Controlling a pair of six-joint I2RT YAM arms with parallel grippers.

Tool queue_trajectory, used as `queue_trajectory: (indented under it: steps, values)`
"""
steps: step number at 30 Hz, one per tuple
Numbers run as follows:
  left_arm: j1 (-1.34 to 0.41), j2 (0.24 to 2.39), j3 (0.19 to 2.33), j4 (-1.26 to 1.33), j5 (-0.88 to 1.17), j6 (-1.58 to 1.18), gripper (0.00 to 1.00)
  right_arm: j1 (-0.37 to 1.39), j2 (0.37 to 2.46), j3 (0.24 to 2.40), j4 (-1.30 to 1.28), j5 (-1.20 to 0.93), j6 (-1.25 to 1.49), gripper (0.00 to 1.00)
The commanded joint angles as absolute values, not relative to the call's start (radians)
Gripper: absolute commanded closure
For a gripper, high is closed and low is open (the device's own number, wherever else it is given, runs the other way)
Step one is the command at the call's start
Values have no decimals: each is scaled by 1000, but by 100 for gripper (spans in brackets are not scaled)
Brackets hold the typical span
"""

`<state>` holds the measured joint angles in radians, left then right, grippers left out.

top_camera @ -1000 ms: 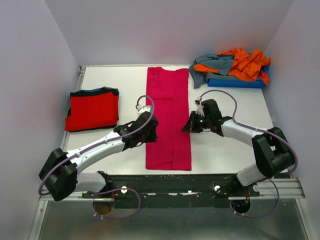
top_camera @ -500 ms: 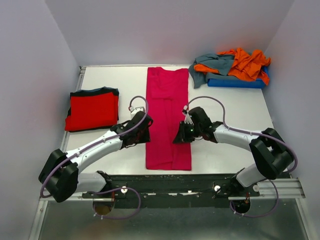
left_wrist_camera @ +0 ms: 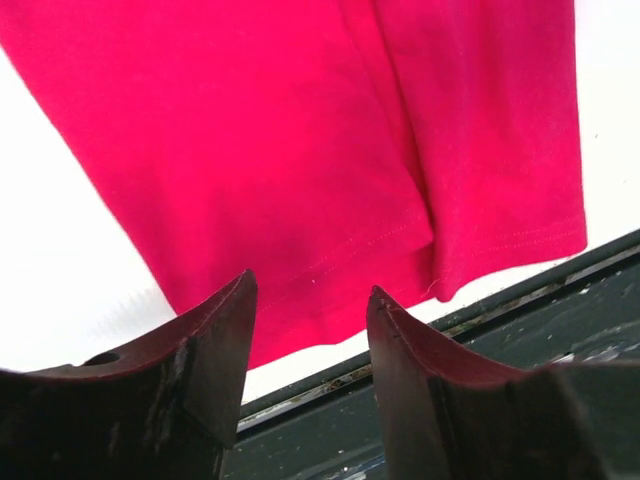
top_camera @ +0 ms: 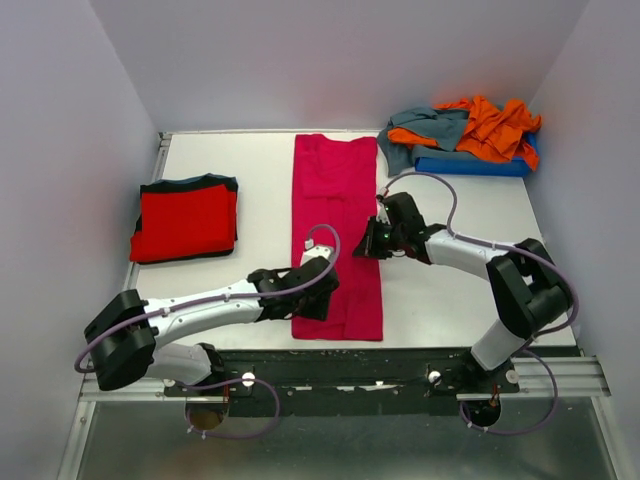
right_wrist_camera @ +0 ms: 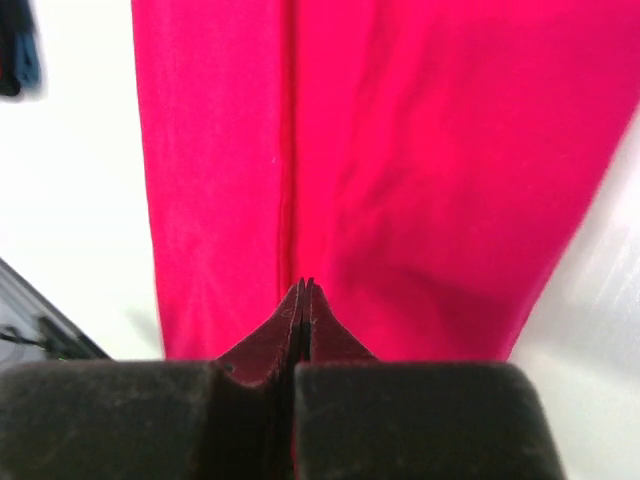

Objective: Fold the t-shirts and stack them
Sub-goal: Grab the bottom of the folded rectangular tshirt with both arms

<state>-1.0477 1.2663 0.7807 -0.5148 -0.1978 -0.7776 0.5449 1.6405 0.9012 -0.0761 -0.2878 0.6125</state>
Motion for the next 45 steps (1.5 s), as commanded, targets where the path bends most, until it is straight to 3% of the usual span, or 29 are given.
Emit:
queue_trajectory:
  steps: [1, 14, 22, 25, 30, 34, 45]
  values:
    - [-1101, 1316, 785, -488, -223, -700, 44, 503, 1690, 844, 90, -403, 638, 99]
    - [-1224, 1512, 896, -563, -278, -557, 45, 494, 1807, 819, 193, -497, 687, 99]
    - [-1243, 1635, 969, -661, -368, -571, 53, 486, 1819, 819, 192, -509, 692, 99]
    - [-1243, 1635, 973, -660, -368, -568, 61, 486, 1825, 819, 190, -511, 693, 99]
    - [-1244, 1615, 965, -667, -339, -568, 87, 483, 1838, 827, 175, -503, 693, 99]
    - [-1249, 1595, 945, -672, -295, -566, 97, 479, 1858, 844, 149, -496, 693, 99]
    - [-1259, 1506, 948, -758, -241, -538, 100, 468, 1896, 877, 98, -480, 693, 99]
